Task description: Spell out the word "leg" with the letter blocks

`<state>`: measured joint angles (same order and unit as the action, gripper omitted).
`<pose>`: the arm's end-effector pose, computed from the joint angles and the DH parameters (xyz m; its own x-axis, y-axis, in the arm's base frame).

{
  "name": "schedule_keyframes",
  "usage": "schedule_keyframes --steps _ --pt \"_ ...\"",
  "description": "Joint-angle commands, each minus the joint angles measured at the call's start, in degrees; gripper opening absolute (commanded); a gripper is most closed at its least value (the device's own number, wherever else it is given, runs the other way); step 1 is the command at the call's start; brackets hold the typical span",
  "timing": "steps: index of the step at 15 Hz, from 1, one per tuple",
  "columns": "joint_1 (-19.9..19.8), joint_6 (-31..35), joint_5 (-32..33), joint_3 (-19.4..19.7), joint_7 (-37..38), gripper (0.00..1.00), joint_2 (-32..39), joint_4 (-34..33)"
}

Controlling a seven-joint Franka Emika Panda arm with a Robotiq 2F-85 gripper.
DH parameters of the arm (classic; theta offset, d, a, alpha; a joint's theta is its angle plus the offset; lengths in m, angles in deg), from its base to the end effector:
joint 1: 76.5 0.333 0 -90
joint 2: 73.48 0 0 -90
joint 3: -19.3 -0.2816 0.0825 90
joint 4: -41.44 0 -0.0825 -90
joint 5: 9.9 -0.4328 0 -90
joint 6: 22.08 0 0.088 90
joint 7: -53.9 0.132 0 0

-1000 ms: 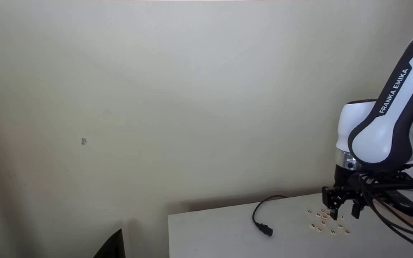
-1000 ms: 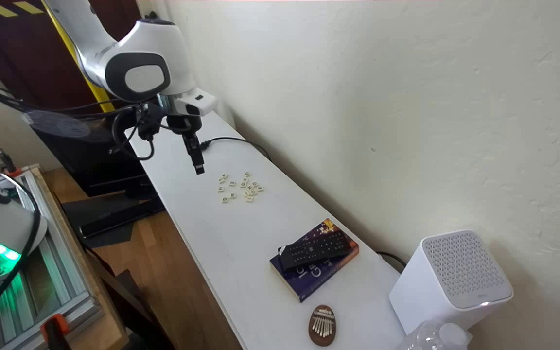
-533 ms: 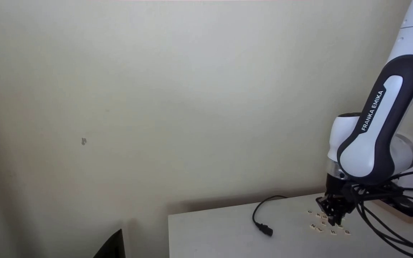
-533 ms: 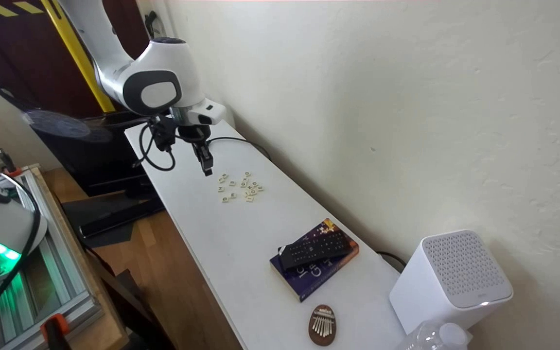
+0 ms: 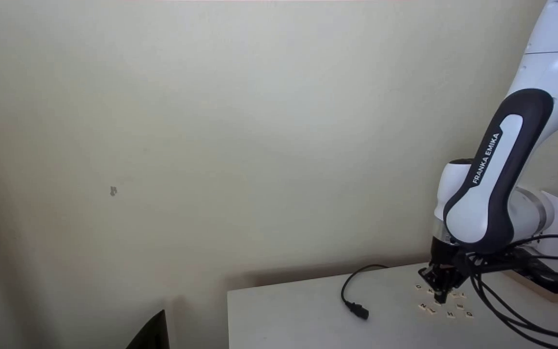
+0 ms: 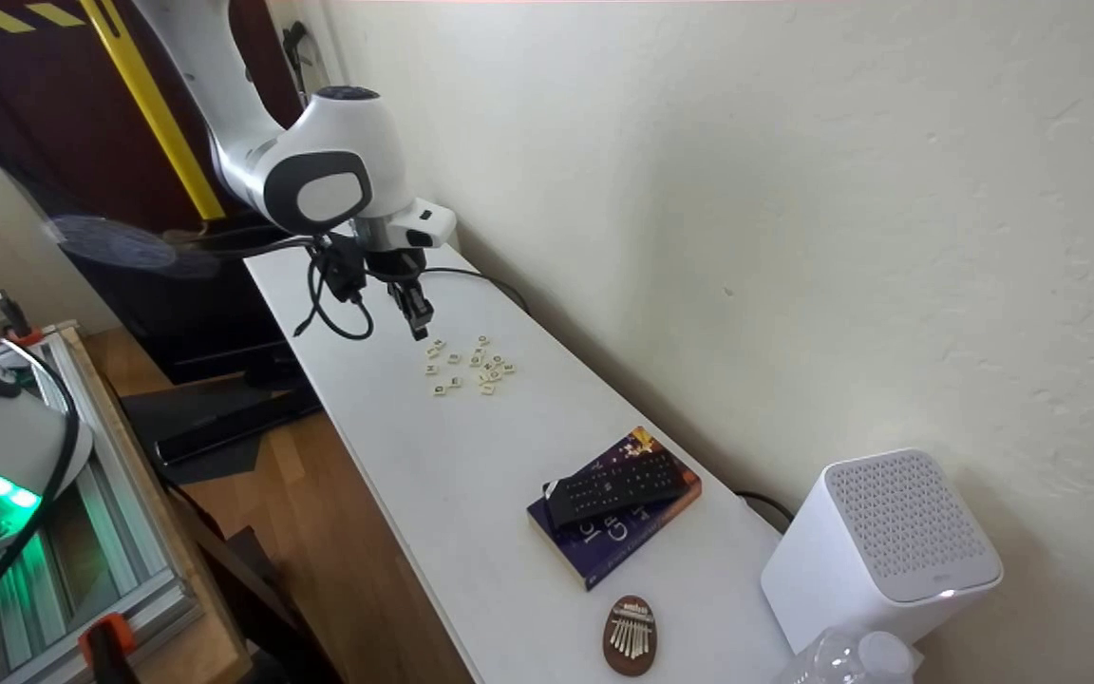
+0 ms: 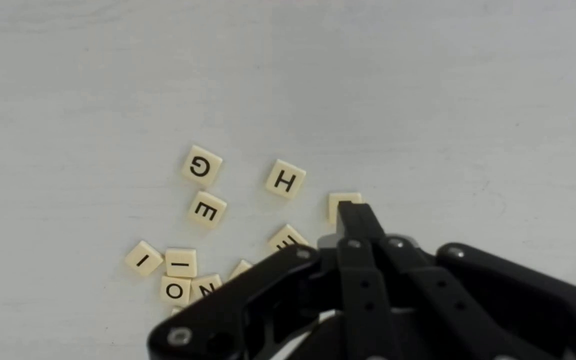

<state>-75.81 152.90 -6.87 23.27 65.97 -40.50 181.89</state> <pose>0.4449 -0.0300 -0.0252 0.9789 -0.2015 0.0346 -0.2027 -0.9785 0.0373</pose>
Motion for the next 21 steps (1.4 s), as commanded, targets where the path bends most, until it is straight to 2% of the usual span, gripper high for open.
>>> schedule_keyframes --steps 1,8,12,21 --pt "0.7 -0.1 -2.2 0.3 -1.8 0.01 0.0 -0.1" --pt "2.0 2.0 -1.8 1.8 -2.1 0.00 2.1 -1.0" --pt "0.9 5.0 -2.3 0.2 -2.9 0.00 4.0 -1.6" --pt "0.1 9.0 -2.7 -0.6 -3.9 0.00 7.7 -2.5"
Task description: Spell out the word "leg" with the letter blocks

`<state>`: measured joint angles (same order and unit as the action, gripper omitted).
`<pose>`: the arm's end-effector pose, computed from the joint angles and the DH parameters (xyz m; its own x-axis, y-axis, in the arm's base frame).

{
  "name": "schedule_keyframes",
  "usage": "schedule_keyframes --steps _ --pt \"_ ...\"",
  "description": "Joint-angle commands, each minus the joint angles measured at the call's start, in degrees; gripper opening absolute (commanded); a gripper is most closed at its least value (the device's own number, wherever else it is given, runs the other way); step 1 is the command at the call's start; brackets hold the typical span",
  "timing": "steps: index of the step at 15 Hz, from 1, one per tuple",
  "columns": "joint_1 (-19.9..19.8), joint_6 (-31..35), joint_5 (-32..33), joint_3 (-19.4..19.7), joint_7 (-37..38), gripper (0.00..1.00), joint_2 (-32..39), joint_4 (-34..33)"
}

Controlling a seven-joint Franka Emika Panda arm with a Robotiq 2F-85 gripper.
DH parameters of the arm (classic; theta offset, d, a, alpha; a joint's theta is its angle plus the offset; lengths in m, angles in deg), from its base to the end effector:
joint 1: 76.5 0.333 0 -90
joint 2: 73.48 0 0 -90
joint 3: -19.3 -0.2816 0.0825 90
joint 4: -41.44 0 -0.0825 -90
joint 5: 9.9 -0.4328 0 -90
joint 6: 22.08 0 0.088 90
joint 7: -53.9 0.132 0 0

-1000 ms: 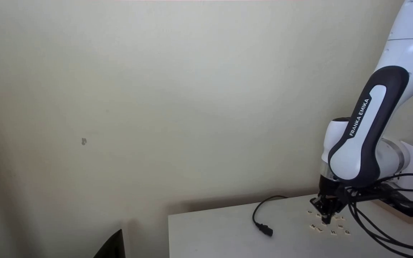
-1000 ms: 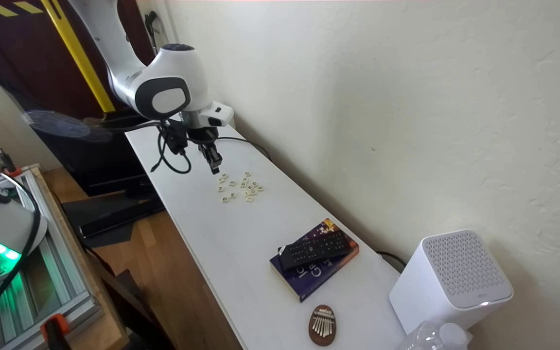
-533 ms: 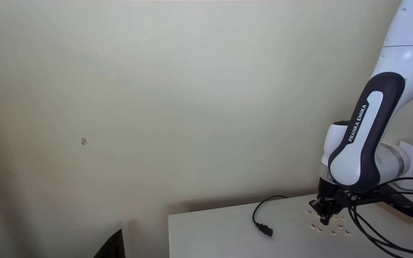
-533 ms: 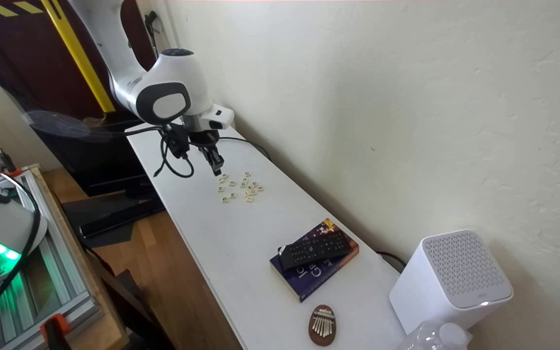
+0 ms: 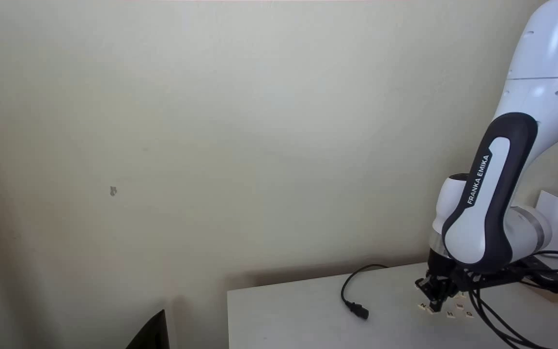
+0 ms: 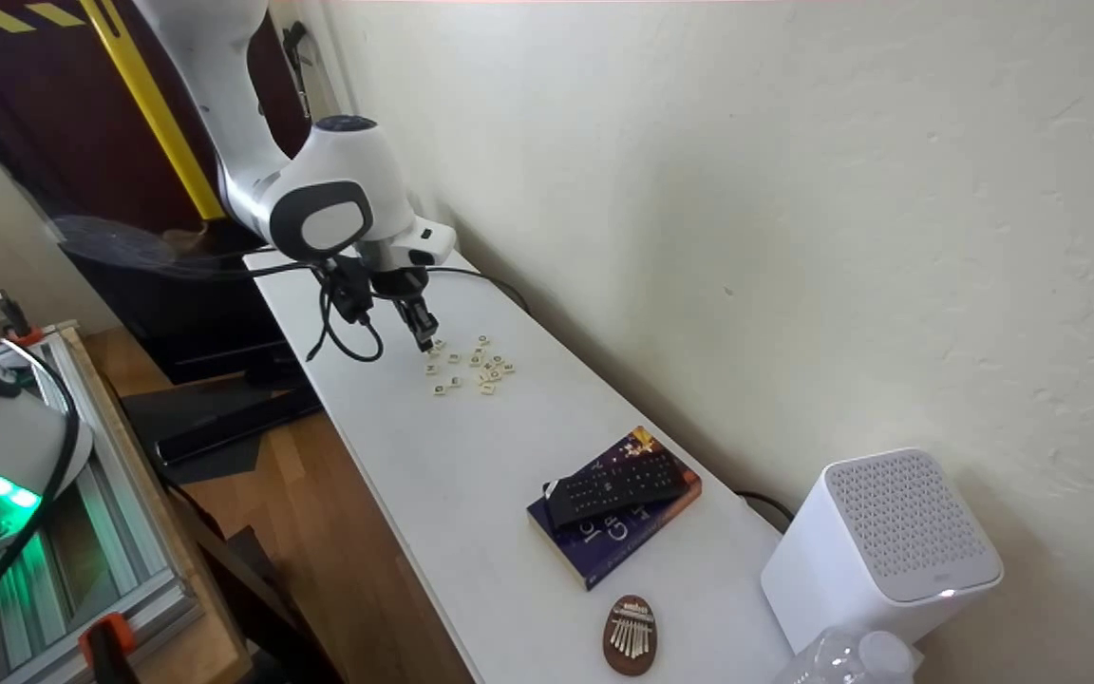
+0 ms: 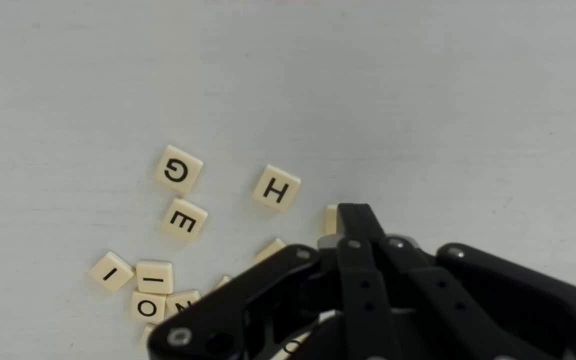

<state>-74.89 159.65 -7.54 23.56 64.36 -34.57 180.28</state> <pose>0.4373 -0.0273 -0.0537 0.9830 -0.1669 0.0763 -0.1699 -0.9848 0.0350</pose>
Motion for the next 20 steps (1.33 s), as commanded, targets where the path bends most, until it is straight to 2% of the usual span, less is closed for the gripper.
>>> schedule_keyframes --steps 1,5,20 --pt "-1.1 2.7 -2.0 -1.0 -2.5 0.00 2.0 -0.9" --pt "-1.9 4.2 -1.7 -1.5 -3.3 0.00 3.2 -1.3" --pt "-5.0 1.0 -0.8 -1.1 -7.0 0.00 3.2 0.3"
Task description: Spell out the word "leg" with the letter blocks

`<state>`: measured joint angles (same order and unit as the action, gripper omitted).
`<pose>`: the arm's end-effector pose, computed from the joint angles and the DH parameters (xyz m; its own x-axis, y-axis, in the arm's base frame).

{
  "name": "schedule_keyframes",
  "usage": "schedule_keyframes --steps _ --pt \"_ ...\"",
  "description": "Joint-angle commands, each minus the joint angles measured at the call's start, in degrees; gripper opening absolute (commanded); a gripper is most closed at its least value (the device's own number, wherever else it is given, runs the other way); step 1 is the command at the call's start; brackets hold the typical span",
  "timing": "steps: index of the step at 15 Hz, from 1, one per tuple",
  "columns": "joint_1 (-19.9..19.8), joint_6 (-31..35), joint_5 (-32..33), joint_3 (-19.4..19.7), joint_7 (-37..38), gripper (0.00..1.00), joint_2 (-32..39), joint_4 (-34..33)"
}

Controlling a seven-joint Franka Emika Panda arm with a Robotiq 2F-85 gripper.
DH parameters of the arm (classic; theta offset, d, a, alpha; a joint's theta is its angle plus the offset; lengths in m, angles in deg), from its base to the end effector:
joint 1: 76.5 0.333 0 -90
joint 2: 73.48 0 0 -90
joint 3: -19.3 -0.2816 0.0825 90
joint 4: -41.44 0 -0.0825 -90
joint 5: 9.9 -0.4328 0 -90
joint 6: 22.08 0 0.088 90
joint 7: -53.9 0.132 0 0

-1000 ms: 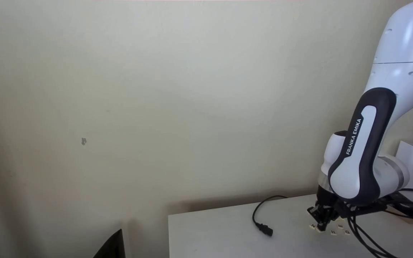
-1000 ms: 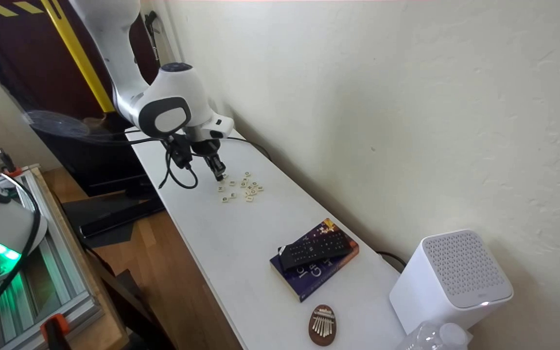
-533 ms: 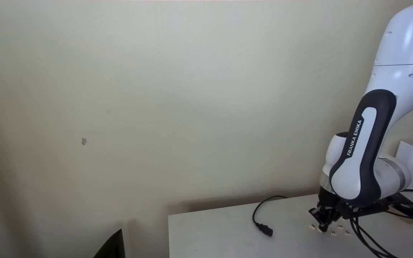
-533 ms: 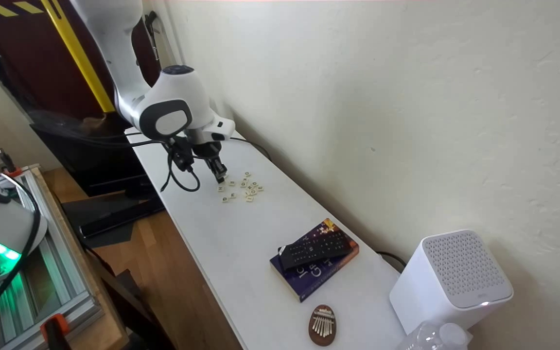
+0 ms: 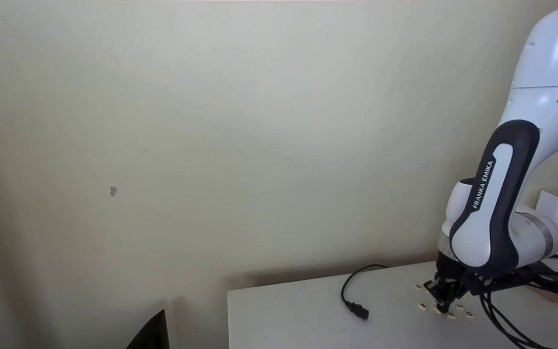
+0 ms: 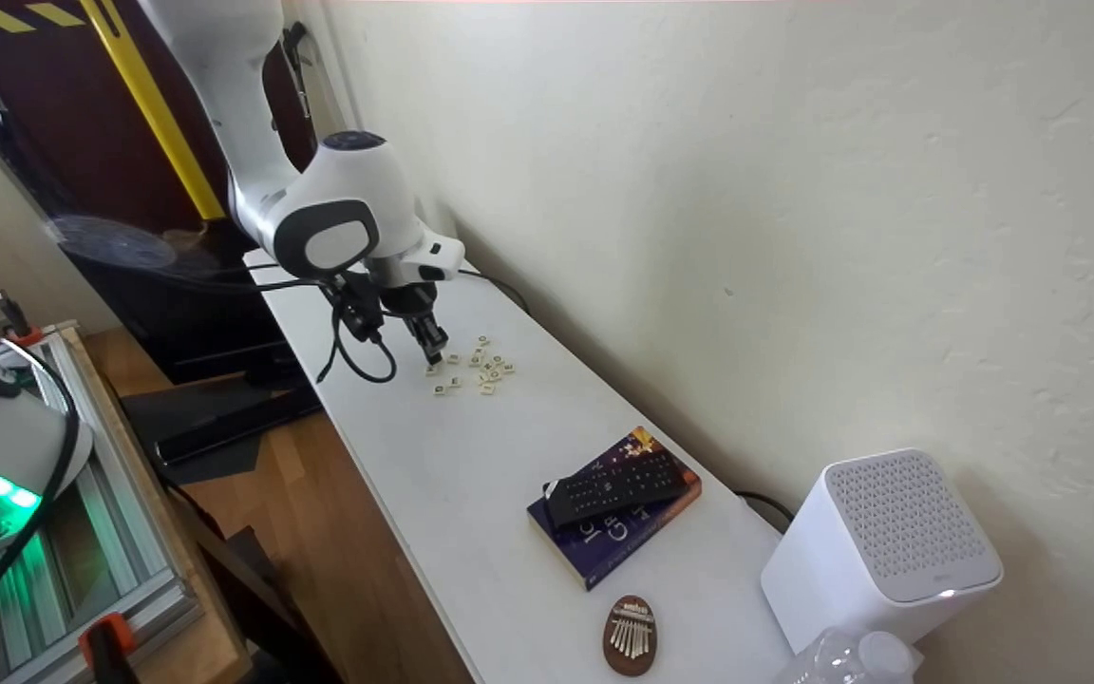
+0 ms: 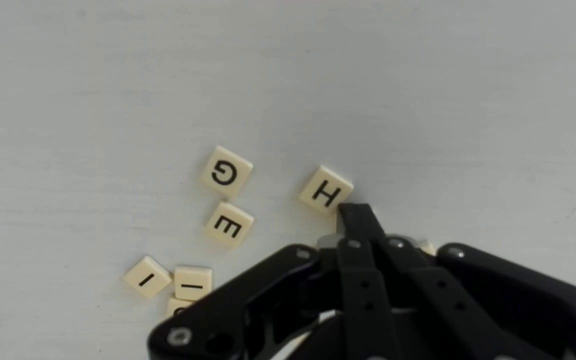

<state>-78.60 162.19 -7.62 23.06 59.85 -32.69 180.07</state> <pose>0.4298 -0.0504 -0.0631 0.9854 -0.1460 0.0879 -0.1494 -0.9882 0.0343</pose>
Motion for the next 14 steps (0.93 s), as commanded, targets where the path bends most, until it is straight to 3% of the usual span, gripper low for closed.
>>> schedule_keyframes --steps 1,14 --pt "-1.2 -1.8 -0.6 -0.5 -2.8 0.00 1.3 0.6" --pt "-0.3 -3.2 -0.4 3.8 -4.9 0.00 1.2 2.8"
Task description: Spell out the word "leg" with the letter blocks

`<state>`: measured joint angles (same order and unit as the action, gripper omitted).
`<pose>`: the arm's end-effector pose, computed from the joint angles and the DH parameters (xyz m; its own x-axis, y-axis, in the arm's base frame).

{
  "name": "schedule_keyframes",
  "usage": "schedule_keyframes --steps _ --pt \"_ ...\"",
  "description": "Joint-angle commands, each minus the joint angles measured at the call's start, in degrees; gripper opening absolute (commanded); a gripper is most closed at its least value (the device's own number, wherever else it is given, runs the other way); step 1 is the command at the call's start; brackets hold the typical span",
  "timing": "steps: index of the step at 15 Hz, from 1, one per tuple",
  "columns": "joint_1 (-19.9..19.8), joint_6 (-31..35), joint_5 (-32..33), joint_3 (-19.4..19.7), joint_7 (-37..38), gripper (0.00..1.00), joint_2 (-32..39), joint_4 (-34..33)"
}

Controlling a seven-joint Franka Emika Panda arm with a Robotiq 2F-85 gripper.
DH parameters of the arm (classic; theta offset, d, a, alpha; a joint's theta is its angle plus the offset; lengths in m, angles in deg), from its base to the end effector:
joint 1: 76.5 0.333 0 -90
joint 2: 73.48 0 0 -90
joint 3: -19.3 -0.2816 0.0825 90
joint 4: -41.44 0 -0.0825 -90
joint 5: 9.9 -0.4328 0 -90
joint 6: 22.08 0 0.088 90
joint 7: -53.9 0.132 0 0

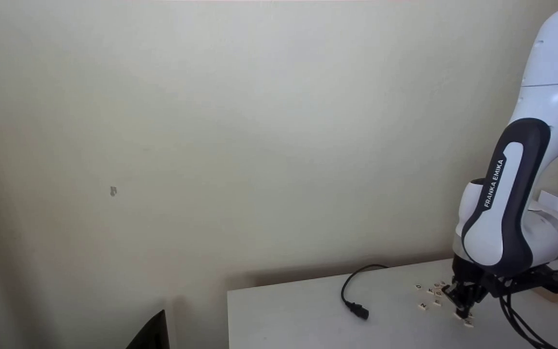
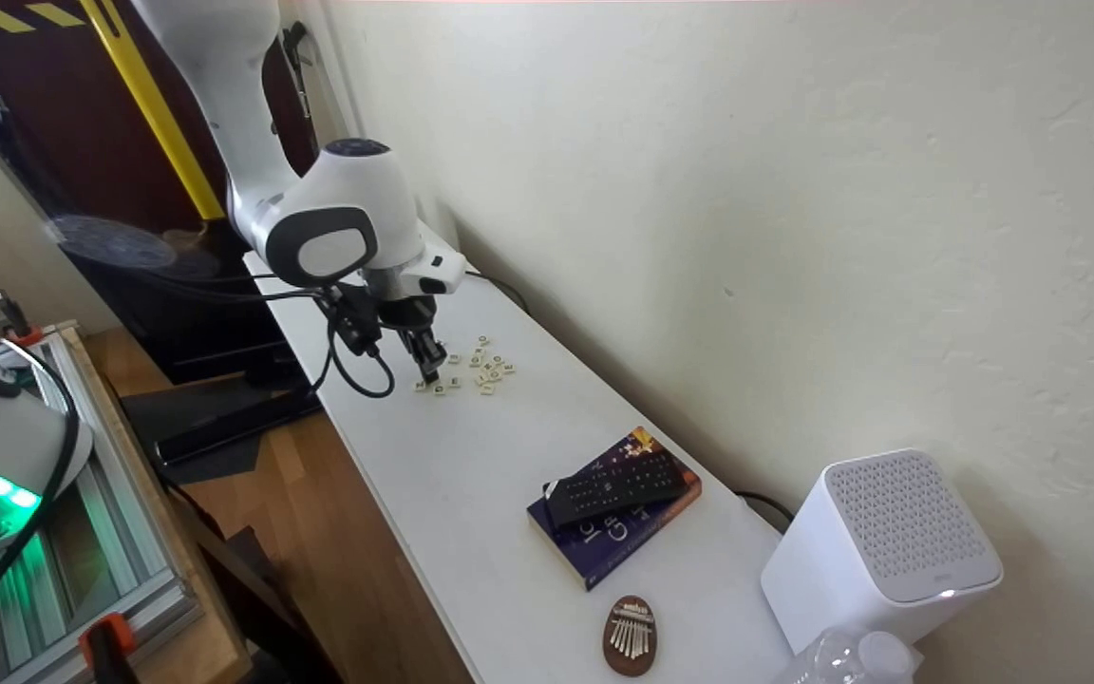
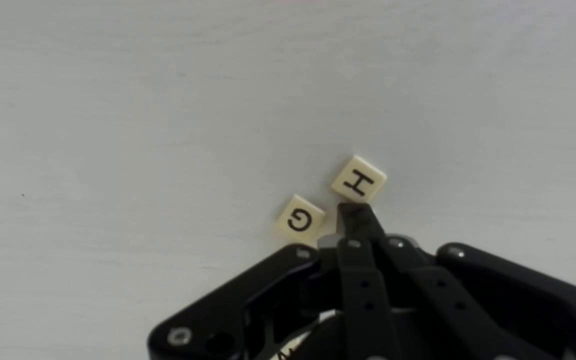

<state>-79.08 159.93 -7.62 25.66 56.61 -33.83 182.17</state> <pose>0.4090 -0.0784 -0.0636 0.9903 -0.1354 0.0319 -0.1374 -0.9881 0.0691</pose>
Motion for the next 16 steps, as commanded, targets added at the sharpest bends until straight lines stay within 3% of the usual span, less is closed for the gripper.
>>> schedule_keyframes --steps 1,16 --pt "-0.3 -0.9 -0.2 0.6 -2.0 0.00 2.2 0.8" --pt "1.4 0.8 -0.6 -4.1 -2.5 0.00 2.7 -0.2"
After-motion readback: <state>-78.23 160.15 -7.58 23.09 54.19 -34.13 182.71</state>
